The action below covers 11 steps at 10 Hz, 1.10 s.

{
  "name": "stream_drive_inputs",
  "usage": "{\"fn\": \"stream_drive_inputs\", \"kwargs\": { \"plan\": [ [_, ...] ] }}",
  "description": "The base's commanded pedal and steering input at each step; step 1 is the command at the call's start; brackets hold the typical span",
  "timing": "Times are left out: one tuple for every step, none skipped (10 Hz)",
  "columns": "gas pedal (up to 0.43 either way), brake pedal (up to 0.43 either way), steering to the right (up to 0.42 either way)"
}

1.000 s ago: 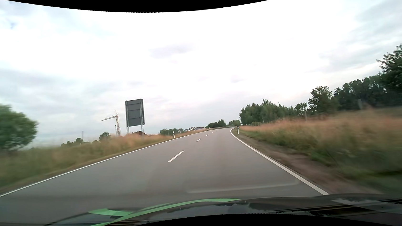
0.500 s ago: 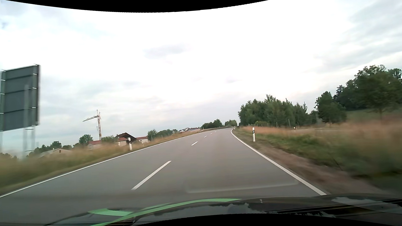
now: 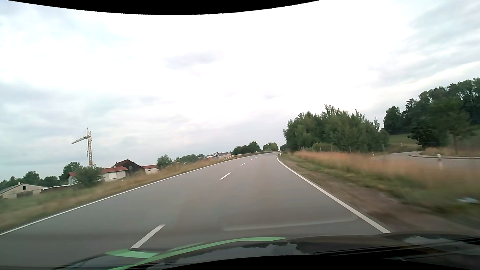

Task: Follow the waypoints while adhering to traffic rules and regulations

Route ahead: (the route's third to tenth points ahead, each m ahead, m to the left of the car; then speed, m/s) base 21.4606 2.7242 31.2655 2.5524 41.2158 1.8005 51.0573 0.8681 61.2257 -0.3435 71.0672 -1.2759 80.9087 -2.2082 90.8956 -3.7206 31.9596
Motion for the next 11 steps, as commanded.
{"fn": "stream_drive_inputs", "kwargs": {
  "plan": [
    [0.39, 0.0, 0.011],
    [0.398, 0.0, 0.011],
    [0.398, 0.0, 0.011],
    [0.409, 0.0, 0.011],
    [0.421, 0.0, 0.011],
    [0.421, 0.0, 0.011],
    [0.429, 0.0, 0.011],
    [0.441, 0.0, 0.011],
    [0.449, 0.0, 0.011],
    [0.449, 0.0, 0.011],
    [0.449, 0.0, 0.011]
  ]
}}
